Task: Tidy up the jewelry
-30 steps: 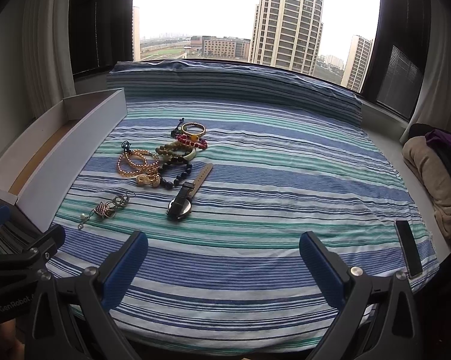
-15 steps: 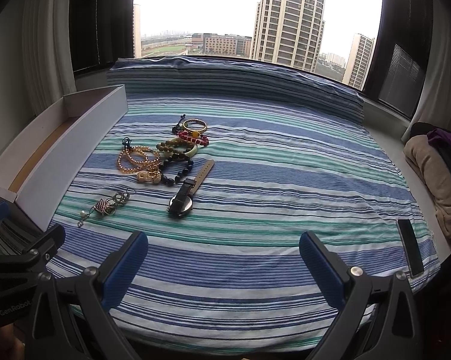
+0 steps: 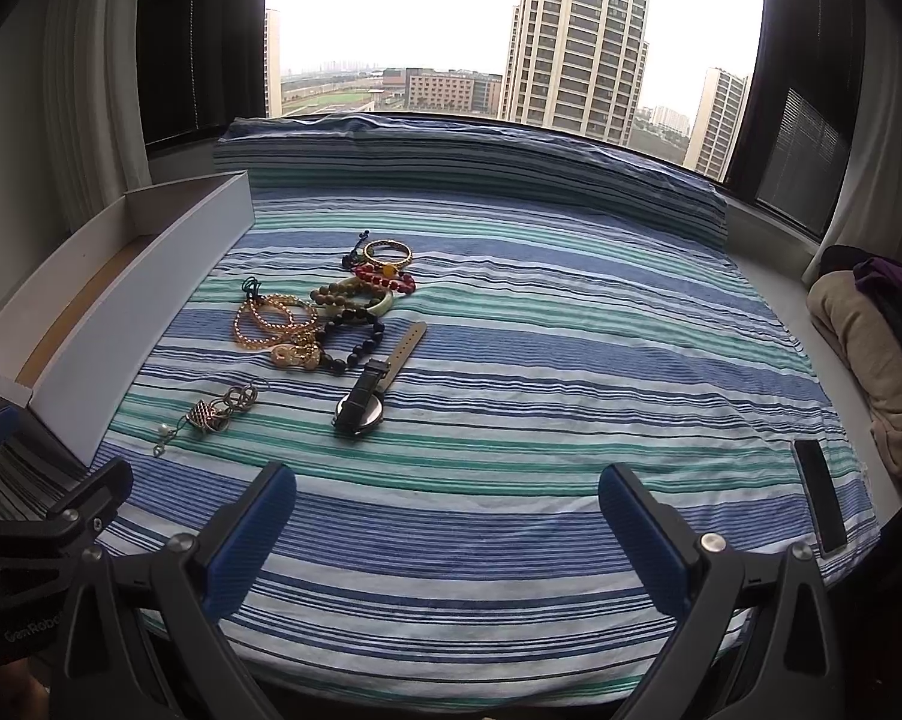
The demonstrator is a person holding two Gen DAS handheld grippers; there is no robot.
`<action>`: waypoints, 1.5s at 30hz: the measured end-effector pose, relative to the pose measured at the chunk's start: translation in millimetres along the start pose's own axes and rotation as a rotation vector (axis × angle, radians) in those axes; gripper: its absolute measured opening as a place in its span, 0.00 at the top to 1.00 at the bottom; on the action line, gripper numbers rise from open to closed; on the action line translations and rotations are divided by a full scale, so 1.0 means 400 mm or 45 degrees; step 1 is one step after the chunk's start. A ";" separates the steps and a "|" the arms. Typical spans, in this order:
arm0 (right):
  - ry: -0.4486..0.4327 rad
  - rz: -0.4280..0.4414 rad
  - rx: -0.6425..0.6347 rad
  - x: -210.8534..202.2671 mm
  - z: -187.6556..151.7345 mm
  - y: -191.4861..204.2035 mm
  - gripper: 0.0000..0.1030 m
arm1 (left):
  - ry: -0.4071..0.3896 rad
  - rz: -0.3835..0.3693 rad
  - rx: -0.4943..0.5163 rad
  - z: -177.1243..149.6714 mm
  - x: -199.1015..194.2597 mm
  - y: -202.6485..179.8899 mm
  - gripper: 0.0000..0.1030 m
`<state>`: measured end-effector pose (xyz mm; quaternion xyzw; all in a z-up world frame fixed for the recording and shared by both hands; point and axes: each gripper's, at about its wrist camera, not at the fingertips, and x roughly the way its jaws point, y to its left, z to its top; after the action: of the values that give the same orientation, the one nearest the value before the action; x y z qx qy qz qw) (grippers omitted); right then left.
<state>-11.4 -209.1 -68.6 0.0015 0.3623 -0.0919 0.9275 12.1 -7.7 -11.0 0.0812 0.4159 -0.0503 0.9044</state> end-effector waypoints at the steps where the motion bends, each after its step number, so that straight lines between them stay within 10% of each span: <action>1: 0.000 0.000 0.000 0.000 0.000 0.000 0.00 | -0.003 0.006 0.005 0.000 0.000 -0.001 0.00; 19: -0.016 0.056 0.010 0.006 0.004 -0.011 0.00 | 0.080 -0.061 -0.160 -0.003 0.064 0.148 0.00; 45: 0.153 0.288 0.074 0.227 0.031 -0.027 0.00 | 0.183 -0.168 0.099 0.051 0.315 0.047 0.00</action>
<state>60.6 -236.0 -119.9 0.0746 0.4117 0.0031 0.9082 112.1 3.9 -91.8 0.0921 0.4819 -0.1197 0.8631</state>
